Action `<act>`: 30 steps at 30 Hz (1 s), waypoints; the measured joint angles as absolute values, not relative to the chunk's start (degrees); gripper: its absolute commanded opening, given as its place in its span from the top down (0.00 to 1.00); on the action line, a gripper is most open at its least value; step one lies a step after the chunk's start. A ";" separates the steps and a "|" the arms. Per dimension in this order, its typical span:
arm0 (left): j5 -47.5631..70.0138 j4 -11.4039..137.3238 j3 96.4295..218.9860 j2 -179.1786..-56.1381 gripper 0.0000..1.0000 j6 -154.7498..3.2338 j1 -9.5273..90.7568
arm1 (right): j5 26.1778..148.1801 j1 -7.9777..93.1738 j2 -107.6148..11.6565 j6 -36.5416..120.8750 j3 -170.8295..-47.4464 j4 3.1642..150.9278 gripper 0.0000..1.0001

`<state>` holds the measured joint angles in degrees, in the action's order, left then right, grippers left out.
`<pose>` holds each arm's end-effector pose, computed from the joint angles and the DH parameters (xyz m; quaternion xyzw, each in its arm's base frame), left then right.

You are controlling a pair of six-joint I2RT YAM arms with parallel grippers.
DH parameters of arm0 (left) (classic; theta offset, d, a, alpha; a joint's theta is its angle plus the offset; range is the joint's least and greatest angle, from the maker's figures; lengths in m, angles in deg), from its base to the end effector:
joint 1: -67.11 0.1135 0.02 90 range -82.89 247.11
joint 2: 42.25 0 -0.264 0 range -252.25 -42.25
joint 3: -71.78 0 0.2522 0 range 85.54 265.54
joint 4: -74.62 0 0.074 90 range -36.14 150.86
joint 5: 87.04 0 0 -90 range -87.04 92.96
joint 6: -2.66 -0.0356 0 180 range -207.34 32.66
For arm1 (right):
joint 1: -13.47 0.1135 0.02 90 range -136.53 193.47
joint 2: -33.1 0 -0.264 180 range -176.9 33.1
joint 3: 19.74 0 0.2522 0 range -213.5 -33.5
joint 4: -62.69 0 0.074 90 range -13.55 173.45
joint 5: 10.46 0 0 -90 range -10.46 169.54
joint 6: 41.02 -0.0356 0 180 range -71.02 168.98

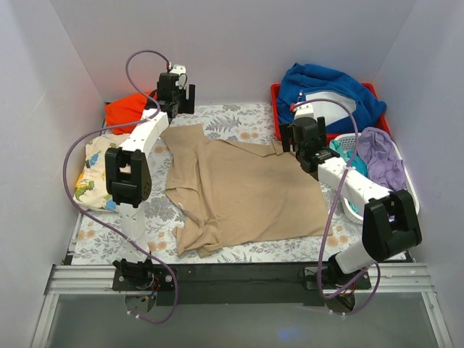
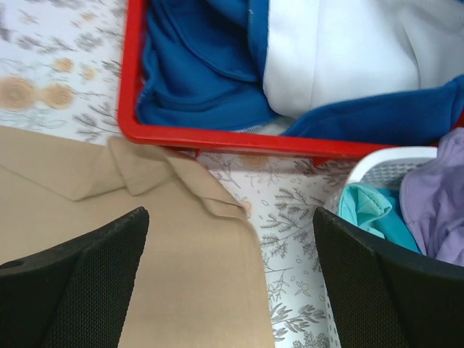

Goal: Fold and stack the t-shirts
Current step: Flatten the tshirt out

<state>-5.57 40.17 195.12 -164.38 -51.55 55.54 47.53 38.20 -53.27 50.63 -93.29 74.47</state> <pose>0.4947 -0.0959 0.2825 -0.2186 0.8504 -0.1304 0.4604 0.3203 0.1267 0.2776 -0.0395 0.8215 -0.1234 0.5552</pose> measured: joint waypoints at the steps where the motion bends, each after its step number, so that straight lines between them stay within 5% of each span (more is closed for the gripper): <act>1: -6.01 40.02 194.75 -163.15 0.22 -50.50 55.56 | 48.53 38.16 -52.20 50.65 -93.29 74.58 0.01; 5: -3.41 38.11 188.69 -154.26 0.21 -44.18 55.76 | 57.39 38.18 -48.17 50.46 -95.13 77.07 0.02; 14: 20.57 40.76 151.51 -123.20 0.23 -24.90 51.65 | 79.00 38.60 -46.64 45.41 -90.74 82.36 0.02; 20: 24.57 38.29 135.97 -122.46 0.23 -18.74 49.53 | 86.74 38.81 -47.32 42.98 -83.83 84.40 0.04; 30: 14.19 36.89 135.36 -125.25 0.24 -18.26 49.75 | 92.18 38.99 -50.03 42.30 -80.64 83.63 0.06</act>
<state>14.19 36.89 135.36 -125.25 -18.26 49.75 92.18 38.99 -50.03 42.30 -80.64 83.63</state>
